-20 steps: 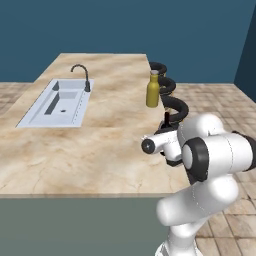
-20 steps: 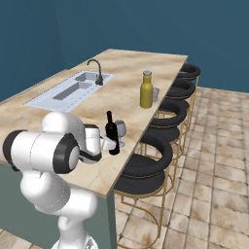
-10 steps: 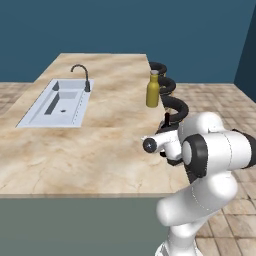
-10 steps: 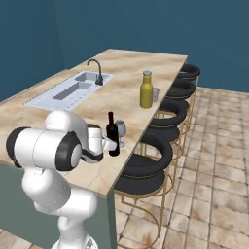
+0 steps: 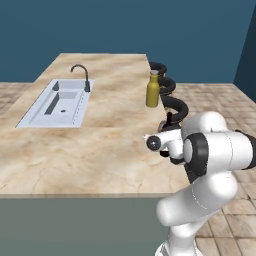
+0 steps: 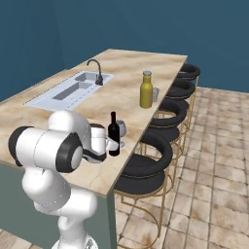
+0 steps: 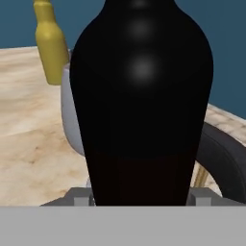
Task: There is a wine glass and glass cup on the dining counter. Place the wine bottle next to the wine glass and the juice bottle next to the glass cup.
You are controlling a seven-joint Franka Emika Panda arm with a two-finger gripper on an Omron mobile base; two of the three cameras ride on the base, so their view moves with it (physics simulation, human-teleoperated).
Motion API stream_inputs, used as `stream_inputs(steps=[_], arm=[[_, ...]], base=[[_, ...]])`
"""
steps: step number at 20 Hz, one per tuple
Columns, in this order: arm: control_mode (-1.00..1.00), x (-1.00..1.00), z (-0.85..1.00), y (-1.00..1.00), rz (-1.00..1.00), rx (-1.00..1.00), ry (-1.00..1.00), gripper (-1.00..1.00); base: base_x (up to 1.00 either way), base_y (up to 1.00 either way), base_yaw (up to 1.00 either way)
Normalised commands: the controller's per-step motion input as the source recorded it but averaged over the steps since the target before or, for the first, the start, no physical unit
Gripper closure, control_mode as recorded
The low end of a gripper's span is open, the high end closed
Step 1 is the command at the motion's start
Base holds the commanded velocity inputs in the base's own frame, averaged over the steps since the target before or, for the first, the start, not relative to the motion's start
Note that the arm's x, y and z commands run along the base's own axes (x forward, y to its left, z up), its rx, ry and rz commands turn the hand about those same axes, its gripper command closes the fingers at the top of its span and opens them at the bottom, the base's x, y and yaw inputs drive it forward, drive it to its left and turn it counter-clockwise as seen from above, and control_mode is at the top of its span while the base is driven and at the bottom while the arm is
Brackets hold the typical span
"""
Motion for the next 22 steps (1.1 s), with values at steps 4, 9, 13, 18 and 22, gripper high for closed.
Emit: stream_inputs(steps=[4,9,13,18,22], arm=[[-1.00,-0.21,-0.48,0.06,0.00,0.08,-0.08,1.00],[-1.00,-0.25,-0.48,0.11,0.00,0.07,-0.09,1.00],[-1.00,-0.26,-0.47,0.18,0.00,0.05,-0.09,-1.00],[-1.00,-0.24,-0.44,0.19,0.00,0.05,-0.09,-1.00],[-1.00,-0.18,-0.39,0.17,0.00,0.03,-0.10,-1.00]], base=[[0.00,0.00,0.00],[0.00,0.00,0.00],[0.00,0.00,0.00],[0.00,0.00,0.00],[0.00,0.00,0.00]])
